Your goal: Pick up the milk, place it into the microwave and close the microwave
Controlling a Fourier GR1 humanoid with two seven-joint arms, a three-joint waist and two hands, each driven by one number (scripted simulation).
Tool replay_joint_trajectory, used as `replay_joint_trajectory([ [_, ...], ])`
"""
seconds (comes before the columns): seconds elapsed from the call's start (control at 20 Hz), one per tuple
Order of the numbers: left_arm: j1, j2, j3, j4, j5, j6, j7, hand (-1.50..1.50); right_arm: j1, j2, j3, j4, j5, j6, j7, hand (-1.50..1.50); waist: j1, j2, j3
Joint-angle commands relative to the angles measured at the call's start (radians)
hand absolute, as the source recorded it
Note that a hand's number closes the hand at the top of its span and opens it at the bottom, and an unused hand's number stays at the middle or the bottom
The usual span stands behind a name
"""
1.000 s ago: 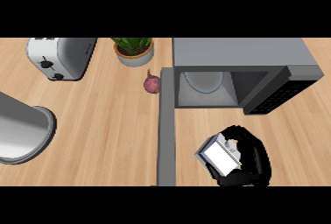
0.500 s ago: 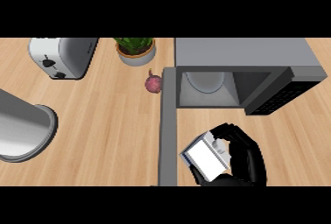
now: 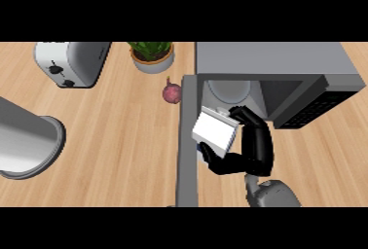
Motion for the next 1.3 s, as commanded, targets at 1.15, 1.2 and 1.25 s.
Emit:
replay_joint_trajectory([
  [1.15,-0.090,0.030,0.027,0.074,0.005,-0.031,0.046,-1.50,-0.659,-0.037,-0.462,1.151,-0.043,0.065,-0.528,1.50,0.031,0.016,0.000],
  [1.2,-0.148,0.077,0.054,0.175,-0.019,-0.044,0.004,-1.50,-0.692,-0.060,-0.476,1.152,-0.053,0.077,-0.502,1.50,0.025,0.016,-0.001],
  [1.25,-0.131,0.029,0.038,0.190,-0.084,-0.054,-0.052,-1.50,-0.669,-0.044,-0.455,1.174,-0.022,0.055,-0.547,1.50,0.023,0.014,-0.001],
])
